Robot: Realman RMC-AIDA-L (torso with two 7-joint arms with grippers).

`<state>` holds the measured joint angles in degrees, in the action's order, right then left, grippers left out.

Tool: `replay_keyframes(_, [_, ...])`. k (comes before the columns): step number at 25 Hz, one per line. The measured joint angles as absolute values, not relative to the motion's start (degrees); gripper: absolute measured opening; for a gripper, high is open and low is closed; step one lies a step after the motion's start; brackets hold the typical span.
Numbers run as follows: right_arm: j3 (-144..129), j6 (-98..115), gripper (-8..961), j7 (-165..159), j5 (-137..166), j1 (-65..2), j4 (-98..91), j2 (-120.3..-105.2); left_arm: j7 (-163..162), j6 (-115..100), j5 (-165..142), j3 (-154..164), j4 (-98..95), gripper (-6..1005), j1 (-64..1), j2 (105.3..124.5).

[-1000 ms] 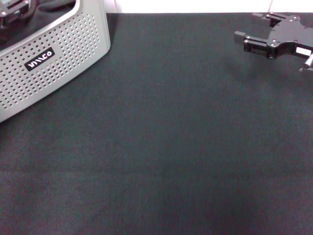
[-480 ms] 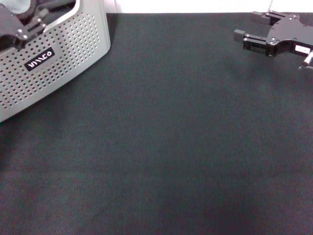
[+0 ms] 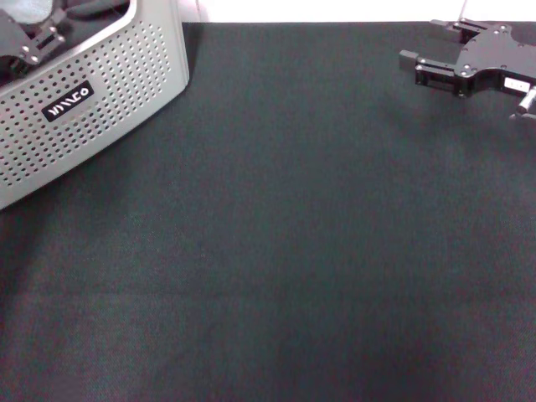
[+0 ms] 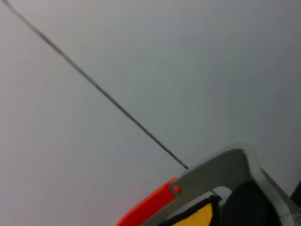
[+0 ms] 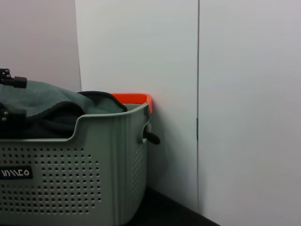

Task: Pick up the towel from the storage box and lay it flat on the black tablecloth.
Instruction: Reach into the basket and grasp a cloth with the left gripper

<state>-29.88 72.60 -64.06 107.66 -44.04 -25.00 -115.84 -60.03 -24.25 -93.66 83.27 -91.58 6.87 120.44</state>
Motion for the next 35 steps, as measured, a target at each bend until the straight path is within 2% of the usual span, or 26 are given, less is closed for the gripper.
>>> replay_keyframes(12, [-29.9,72.3,708,-64.1,107.7,-44.1,-24.5,-115.84,-51.3,-11.0,-93.7,92.2,-91.5,735,9.4,120.36])
replay_keyframes(35, [-29.9,72.3,707,-64.1,107.7,-44.3,-24.5,-115.84,-46.8,-2.1,-94.0,97.4,-91.2,729,8.6,120.21])
